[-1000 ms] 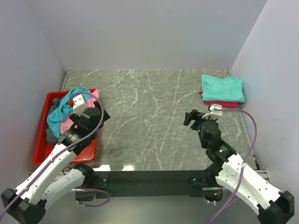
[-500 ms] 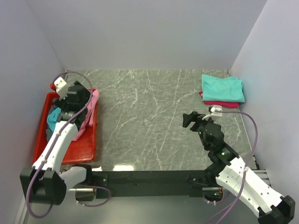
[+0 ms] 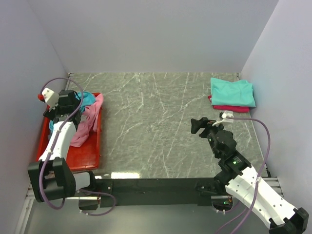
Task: Fold and stack the t-shirts
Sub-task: Grab the tshirt from the pile
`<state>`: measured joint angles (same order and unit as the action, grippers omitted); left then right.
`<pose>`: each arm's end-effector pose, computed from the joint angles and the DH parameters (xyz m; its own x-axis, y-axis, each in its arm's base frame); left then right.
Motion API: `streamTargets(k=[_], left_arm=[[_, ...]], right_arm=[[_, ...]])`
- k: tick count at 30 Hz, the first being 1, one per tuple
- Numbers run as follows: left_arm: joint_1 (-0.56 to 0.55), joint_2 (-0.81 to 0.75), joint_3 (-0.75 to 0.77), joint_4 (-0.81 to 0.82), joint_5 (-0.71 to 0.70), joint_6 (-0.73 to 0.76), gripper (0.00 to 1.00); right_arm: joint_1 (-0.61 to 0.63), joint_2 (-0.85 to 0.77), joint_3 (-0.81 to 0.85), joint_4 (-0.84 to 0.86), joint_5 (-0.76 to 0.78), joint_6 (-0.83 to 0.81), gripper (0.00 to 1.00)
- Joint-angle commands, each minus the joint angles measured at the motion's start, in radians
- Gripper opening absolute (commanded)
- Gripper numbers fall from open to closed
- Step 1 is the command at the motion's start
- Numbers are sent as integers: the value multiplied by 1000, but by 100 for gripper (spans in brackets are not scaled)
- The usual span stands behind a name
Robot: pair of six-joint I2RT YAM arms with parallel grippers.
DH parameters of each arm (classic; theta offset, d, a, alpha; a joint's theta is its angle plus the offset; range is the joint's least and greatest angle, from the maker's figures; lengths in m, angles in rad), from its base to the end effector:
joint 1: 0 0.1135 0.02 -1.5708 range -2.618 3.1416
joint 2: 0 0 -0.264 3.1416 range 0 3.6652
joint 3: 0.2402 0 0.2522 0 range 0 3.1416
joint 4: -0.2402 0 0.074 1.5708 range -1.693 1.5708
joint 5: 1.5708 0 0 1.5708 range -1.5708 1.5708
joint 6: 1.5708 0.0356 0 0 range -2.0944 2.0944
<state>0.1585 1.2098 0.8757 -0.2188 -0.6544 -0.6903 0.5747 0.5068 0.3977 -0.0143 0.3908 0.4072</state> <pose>0.2581 0.0632 0.2831 0.0056 -0.5107 -0.8597 -0.8212 0.4883 -0.2954 0.1293 0.0676 0.2614 -0.1682 0.3273 -0.9298 -0.1292 0.9278 0.3500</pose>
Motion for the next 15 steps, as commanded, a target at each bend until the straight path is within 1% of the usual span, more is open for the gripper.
streamTargets(k=[1,7,9,10,12,13,14,15], left_arm=[[6,46,-26,55,9,-15,99],[41,112,-52,76,48,-20,99],[52,120,-67,97,74,-20,97],[59,122,-72,104,85,-18,90],[62,122,-78,114,94,-15,83],[62,125,-78,119,99,-12,72],[62,123,-78,118,102,-11,68],[62,123,-75,119,104,-6,53]], right_arm=[[-6,7,-8,24,-6,2,89],[-6,4,-17,33,-4,-1,89],[-6,10,-16,34,-3,-2,89],[-7,16,-16,33,-1,-2,89],[-6,24,-14,34,0,-4,89],[-6,29,-14,36,0,-4,89],[-6,32,-14,36,2,-4,89],[-6,36,-14,37,2,-5,89]])
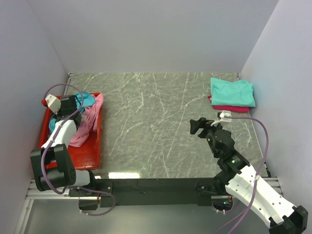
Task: Fold and stack the t-shirts
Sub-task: Grab the tshirt from the pile
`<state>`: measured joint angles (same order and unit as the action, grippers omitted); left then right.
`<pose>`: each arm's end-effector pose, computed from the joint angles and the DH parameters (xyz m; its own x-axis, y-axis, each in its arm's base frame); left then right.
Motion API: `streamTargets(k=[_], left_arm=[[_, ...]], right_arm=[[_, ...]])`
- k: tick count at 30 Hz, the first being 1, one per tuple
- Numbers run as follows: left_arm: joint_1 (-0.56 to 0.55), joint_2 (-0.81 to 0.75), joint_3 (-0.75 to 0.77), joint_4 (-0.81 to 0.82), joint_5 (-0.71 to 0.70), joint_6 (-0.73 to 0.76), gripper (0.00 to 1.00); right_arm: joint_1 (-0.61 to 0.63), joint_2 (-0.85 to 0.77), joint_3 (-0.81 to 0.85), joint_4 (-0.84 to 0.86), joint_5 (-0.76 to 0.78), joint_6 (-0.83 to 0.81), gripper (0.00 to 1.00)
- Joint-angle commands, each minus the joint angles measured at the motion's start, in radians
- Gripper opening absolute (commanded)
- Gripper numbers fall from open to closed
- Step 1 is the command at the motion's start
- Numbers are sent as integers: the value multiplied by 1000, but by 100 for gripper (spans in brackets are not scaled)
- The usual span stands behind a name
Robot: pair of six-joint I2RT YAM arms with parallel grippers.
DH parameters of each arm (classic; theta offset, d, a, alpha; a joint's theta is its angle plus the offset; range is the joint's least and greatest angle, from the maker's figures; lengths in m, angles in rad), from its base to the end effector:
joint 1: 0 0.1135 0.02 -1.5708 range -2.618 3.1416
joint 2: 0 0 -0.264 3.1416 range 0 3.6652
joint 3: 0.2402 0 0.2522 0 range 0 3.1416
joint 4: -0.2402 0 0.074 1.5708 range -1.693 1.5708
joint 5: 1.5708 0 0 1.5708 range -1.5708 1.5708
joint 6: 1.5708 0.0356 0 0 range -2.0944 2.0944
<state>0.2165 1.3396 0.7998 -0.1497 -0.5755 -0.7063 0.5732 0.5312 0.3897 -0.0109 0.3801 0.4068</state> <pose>0.2699 0.0792 0.2300 -0.0895 -0.5772 -0.8117 -0.8523 0.4660 -0.2374 0.1325 0.0698 0.2558 -0.1945 0.3118 -0.9300 -0.1291 0.9318 0.3394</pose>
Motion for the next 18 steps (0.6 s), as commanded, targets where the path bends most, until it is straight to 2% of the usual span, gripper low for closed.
streamTargets(k=[1,3,4,7,14,18], left_arm=[[6,-8,4,45,28,7,41],[4,-14,15,35,31,-1,24],[4,-29,19,24,31,-2,12],[4,-74,33,7,31,-12,1],[-25,-194,78,-39,55,-16,1],[-129,-261,194,-73,87,54,1]], right_arm=[[-4,13,-6,34,13,-5,89],[-4,13,-8,35,14,-5,89],[-4,15,-9,37,14,-5,89],[-4,19,-11,45,11,-6,89],[-6,49,-6,48,11,-10,89],[-4,64,-6,54,8,-11,88]])
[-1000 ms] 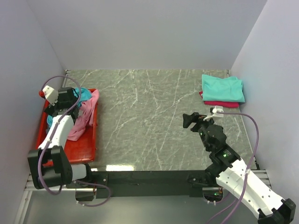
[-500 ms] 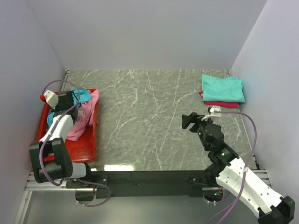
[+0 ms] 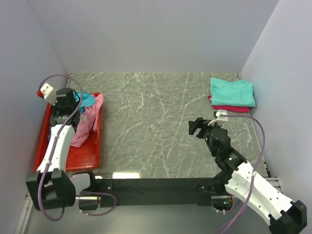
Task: Fold and stack the t-shirts
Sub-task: Grab the tshirt from the pile
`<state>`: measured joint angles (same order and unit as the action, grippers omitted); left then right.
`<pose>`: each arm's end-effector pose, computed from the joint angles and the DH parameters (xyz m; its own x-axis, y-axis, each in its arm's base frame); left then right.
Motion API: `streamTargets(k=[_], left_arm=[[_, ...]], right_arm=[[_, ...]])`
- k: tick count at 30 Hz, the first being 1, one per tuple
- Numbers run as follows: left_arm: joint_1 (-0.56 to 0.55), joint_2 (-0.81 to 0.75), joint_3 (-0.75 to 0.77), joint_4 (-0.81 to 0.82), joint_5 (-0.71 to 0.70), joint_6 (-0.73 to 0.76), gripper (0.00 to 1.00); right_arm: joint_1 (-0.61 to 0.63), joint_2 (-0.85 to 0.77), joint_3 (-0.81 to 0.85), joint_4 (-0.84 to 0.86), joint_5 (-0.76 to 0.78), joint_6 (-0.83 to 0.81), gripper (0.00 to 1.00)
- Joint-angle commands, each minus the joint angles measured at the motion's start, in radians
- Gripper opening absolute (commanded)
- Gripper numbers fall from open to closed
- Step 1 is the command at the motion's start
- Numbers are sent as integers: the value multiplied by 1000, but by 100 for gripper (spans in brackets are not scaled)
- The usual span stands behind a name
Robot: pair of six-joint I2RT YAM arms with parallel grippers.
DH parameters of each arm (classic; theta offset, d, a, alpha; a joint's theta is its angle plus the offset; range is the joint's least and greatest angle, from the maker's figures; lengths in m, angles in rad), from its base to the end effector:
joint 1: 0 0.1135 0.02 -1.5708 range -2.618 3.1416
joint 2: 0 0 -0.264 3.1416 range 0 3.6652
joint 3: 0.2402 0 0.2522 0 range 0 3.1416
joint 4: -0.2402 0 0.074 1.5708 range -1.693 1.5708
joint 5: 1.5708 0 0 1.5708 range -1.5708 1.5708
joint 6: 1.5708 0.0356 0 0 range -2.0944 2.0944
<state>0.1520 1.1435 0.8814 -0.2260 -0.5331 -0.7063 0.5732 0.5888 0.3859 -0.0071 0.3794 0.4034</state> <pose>0.2495 0.0565 0.2992 0.0199 -0.5624 -0.8266 -0.7376 0.5499 -0.3919 0.1392 0.0742 0.2472 -0.2394 0.2795 -0.9298 -0.1147 0.9428 0.3129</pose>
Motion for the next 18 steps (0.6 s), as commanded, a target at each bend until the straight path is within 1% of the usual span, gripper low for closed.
streamTargets(k=[1,3,4,5,6,7,8,9,10,13,14,17,18], left_arm=[[-78,-79,140,2,73,73,1],[-120,-77,253,-25,151,131,1],[-130,-58,299,-42,248,149,1],[-140,-44,398,-56,307,165,1],[-144,-31,450,-68,361,188,1],[-144,-13,496,-73,480,192,1],[-170,-10,566,-56,531,191,1],[-170,-8,592,-30,591,174,1],[-172,-10,617,32,702,163,1],[-172,1,712,120,835,105,1],[-172,10,761,166,911,91,1],[-172,48,847,194,976,38,1],[-172,55,860,194,973,24,1]], right_arm=[[-4,9,-2,50,9,-8,88],[-4,17,1,50,9,-9,88],[-4,19,1,52,7,-9,89],[-4,20,1,52,6,-9,88],[-3,26,1,53,3,-11,89],[-3,28,1,53,1,-11,88],[-4,32,2,55,-2,-11,88],[-4,35,2,53,-4,-12,88],[-4,36,2,53,-7,-12,88],[-4,39,4,50,-5,-14,88],[-4,39,2,52,-4,-14,88],[-4,37,2,53,-5,-14,88],[-4,40,2,53,-8,-15,88]])
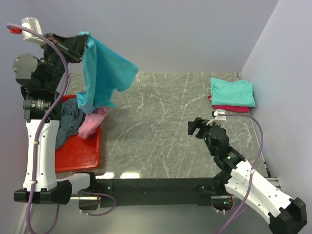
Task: Fold and stack the t-shirts
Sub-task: Grab the tshirt from the pile, then move the tshirt to the center of the board
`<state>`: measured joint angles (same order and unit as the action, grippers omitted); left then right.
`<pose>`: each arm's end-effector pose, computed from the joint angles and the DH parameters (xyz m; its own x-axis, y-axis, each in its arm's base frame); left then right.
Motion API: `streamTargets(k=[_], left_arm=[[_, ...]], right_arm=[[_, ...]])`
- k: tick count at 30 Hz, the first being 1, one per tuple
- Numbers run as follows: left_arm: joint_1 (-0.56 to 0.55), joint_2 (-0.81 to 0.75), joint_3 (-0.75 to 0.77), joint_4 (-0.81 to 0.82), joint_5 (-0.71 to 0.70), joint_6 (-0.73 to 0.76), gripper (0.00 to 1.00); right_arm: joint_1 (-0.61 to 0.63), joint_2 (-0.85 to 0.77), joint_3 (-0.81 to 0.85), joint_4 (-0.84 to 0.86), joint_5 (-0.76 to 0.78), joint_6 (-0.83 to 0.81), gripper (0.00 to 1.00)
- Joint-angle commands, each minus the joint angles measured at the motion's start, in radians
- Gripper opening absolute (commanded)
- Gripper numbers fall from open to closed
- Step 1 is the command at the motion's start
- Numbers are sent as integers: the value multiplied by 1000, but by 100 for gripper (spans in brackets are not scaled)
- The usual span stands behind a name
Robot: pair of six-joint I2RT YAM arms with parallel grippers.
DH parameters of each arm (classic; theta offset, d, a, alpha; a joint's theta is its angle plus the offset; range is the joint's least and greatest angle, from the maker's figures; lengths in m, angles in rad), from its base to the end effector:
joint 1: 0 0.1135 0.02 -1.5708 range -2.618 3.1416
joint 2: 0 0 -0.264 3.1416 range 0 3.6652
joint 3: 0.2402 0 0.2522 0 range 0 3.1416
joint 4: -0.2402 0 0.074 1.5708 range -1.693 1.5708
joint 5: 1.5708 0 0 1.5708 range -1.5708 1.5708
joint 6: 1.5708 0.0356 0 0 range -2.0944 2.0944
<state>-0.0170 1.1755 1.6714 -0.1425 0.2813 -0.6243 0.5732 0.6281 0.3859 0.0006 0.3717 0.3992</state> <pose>0.2066 -0.0134 0.5639 0.1190 -0.5637 -0.8174 0.4268 0.7723 -0.4704 0.1437 0.0773 0.2425 -0.2664 0.2591 -0.9284 -0.1144 0.9479 0.2973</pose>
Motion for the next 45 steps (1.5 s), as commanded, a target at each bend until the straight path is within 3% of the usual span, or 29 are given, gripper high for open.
streamTargets(k=[1,7,13,24,28,35,37,38,40,42,45], left_arm=[[-3,29,82,113,156,-63,1],[-3,38,97,188,168,-100,1],[-3,131,198,355,366,-265,1],[-105,450,559,644,460,-594,1],[-181,542,675,630,446,-600,1],[-271,567,621,572,407,-477,1],[-281,550,535,520,398,-436,13],[-291,540,493,493,395,-381,38],[-311,510,365,316,343,-292,68],[-362,504,267,146,270,-102,97],[-422,480,115,-38,-60,43,99]], right_arm=[[-3,4,2,45,-2,-11,88],[-4,18,4,48,-2,-14,88],[-4,30,7,49,1,-14,87],[-4,42,5,52,18,-16,87],[-4,48,7,52,24,-17,87],[-4,48,8,39,47,-13,87],[-4,42,7,35,64,-7,87],[-3,33,7,27,79,-3,87],[-3,21,5,19,90,0,87],[-4,4,-2,18,104,3,87],[-4,-5,-12,27,107,1,87]])
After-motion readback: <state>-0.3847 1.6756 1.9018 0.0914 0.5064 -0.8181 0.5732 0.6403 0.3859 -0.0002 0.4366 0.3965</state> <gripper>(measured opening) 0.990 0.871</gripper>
